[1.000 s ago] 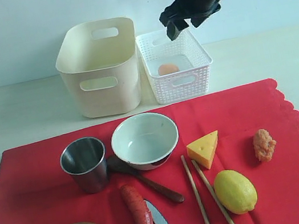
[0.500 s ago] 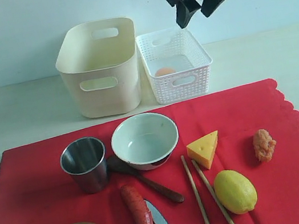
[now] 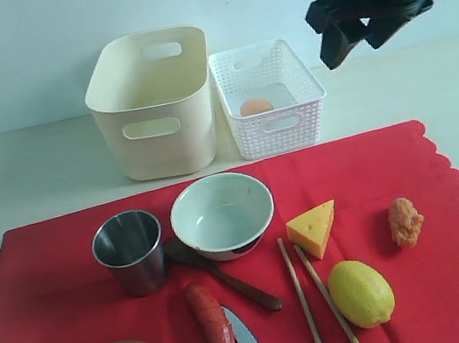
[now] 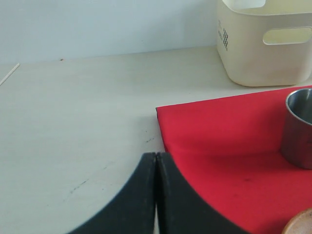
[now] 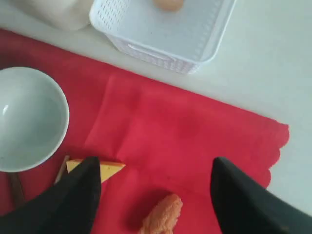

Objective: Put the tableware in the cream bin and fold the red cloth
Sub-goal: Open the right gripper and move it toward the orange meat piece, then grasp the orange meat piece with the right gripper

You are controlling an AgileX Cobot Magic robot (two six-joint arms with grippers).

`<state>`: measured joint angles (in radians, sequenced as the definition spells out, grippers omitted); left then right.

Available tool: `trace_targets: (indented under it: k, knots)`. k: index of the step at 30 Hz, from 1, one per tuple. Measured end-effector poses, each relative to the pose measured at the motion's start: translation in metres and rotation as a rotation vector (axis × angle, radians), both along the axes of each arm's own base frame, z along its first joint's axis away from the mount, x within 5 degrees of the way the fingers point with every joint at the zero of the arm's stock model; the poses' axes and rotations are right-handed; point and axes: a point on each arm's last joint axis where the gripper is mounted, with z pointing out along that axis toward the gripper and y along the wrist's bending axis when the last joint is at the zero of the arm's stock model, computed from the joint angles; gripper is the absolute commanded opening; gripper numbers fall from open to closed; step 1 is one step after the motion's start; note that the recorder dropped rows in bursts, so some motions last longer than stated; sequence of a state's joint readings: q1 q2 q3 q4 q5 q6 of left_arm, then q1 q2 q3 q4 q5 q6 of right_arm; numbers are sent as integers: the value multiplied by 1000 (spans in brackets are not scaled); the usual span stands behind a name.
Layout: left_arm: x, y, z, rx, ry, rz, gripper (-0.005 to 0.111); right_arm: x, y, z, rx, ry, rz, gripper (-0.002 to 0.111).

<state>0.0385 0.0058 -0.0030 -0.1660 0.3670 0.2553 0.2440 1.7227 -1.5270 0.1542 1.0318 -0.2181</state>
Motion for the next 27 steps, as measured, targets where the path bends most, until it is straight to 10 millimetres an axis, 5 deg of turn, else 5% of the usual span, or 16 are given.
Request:
trace_targets:
  k: [7,12,20,27]
  knots:
    - [0,0,0,0,0,0,0,-91,-26,15,-15,-82,-8,62]
    - [0,0,0,0,0,0,0,-139,-34,3,36,-105,-11,62]
    - [0,0,0,0,0,0,0,-150,-27,-40,97,-93,114,62]
    - [0,0,0,0,0,0,0,-132,-23,-64,98,-46,78,62]
